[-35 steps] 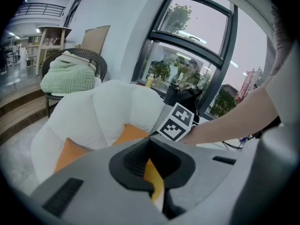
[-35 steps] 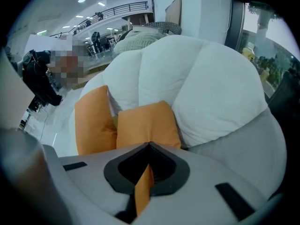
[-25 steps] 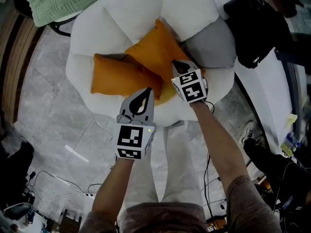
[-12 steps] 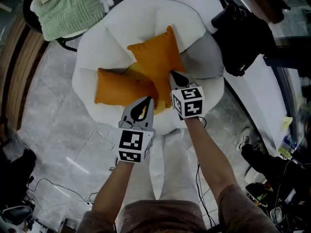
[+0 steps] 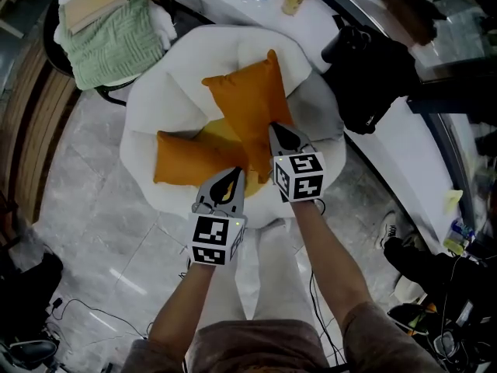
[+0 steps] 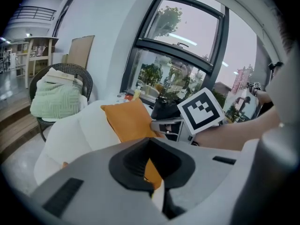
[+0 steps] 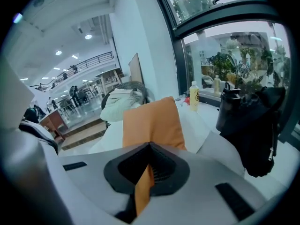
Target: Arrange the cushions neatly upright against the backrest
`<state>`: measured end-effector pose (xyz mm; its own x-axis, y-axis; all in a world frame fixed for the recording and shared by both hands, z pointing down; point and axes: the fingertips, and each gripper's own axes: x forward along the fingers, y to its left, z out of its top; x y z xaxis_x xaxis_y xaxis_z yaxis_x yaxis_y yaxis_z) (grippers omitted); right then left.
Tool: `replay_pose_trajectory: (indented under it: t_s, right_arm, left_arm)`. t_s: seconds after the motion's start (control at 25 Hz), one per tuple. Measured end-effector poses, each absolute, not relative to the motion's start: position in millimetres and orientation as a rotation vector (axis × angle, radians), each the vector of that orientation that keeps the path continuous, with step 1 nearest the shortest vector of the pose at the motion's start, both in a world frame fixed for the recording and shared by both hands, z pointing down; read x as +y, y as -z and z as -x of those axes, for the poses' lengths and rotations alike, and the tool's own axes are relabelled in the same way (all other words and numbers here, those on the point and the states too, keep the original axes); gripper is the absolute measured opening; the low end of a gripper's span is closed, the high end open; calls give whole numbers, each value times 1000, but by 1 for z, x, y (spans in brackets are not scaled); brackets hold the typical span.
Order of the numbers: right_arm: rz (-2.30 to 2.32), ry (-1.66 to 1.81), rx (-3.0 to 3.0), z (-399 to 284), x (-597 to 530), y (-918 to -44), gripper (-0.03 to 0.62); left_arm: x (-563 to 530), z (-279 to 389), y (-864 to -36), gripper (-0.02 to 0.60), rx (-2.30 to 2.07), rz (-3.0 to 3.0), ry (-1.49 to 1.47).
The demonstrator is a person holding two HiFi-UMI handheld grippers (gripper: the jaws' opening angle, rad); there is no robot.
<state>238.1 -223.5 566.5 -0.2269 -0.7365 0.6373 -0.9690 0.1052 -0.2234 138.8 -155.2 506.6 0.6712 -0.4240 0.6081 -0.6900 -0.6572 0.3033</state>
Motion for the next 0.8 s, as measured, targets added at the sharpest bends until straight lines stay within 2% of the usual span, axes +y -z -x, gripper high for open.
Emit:
replay_pose_trajectory:
  t_s: [0.36,0.8]
  right_arm:
    - [-1769,-891,-2025,-257,-242,-553,18]
    - [-1795,-905,-2037,-260,-279,-584,18]
  left_arm:
    - [-157,-144,-510,5,-866,-2341,-679]
    - [-152,-136,-539,5,-887,-2296,-691]
